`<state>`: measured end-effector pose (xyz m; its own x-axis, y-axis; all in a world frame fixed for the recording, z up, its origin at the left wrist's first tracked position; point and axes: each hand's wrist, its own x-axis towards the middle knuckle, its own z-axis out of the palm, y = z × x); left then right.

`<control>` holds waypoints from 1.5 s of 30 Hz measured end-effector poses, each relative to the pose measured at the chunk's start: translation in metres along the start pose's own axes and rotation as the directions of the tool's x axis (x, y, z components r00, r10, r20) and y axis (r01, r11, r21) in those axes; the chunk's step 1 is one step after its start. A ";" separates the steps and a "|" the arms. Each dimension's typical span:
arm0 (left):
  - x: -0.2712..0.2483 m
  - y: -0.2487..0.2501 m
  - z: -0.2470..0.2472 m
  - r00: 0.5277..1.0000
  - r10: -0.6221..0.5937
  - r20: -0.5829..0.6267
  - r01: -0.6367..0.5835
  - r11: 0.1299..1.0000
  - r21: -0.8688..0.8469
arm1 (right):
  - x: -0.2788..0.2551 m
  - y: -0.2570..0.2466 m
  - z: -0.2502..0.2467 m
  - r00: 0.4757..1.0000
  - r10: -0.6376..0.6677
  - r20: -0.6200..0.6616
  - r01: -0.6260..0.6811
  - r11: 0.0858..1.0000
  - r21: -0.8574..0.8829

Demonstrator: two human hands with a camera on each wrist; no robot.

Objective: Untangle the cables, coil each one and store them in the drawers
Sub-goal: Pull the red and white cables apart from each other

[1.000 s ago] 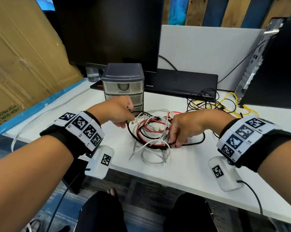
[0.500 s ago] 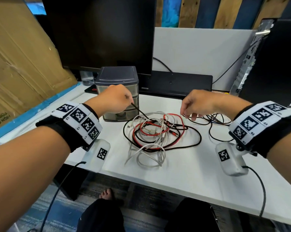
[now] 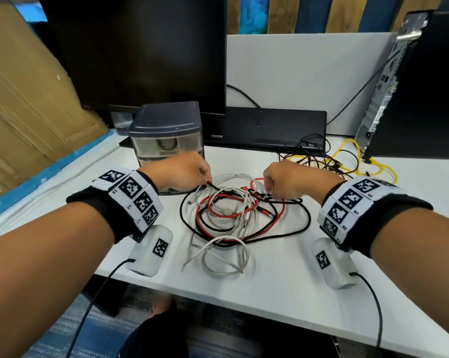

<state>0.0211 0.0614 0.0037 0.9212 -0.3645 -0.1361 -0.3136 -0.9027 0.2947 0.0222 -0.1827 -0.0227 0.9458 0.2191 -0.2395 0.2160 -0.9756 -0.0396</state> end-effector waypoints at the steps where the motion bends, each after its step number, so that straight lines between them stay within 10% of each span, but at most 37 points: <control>1: 0.001 0.002 0.002 1.000 0.009 0.020 -0.009 1.000 0.000 | 0.003 -0.001 0.002 1.000 0.006 0.001 -0.006 1.000 -0.025; 11: 0.005 0.029 -0.014 0.992 0.057 0.115 -0.069 0.992 0.109 | -0.007 -0.002 -0.019 0.997 -0.028 0.074 0.041 0.983 -0.181; 16: 0.011 0.050 -0.006 0.980 0.191 0.047 -0.186 0.978 -0.091 | -0.027 0.000 -0.053 0.995 0.010 -0.103 0.017 0.965 0.261; 24: 0.009 0.063 -0.012 0.966 0.236 -0.102 -0.249 0.958 -0.140 | -0.050 -0.009 -0.079 0.979 0.005 -0.203 0.151 0.651 0.744; 28: 0.006 0.047 -0.010 0.977 0.193 -0.092 -0.201 0.975 -0.091 | -0.052 -0.004 -0.089 0.925 0.232 -0.303 0.218 0.329 0.919; 34: 0.006 0.051 -0.005 0.963 0.193 -0.188 -0.208 0.976 -0.064 | -0.062 -0.019 -0.088 0.828 0.057 -0.557 0.131 0.948 0.291; 39: 0.003 0.064 -0.010 0.957 0.224 -0.185 -0.225 0.974 0.016 | -0.059 -0.050 -0.072 0.825 -0.269 -0.496 0.077 0.925 -0.373; 43: 0.001 0.060 -0.009 0.960 0.200 -0.195 -0.211 0.977 -0.032 | -0.050 -0.044 -0.072 0.869 -0.156 -0.469 0.057 0.974 -0.217; 45: 0.001 0.054 -0.008 0.962 0.183 -0.201 -0.201 0.977 -0.076 | -0.047 -0.031 -0.079 0.786 0.026 -0.618 0.062 0.991 0.121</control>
<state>0.0067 0.0141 0.0270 0.8756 -0.4696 0.1128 -0.4741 -0.7910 0.3867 -0.0098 -0.1619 0.0660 0.8985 0.1560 0.4103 0.2439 -0.9546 -0.1712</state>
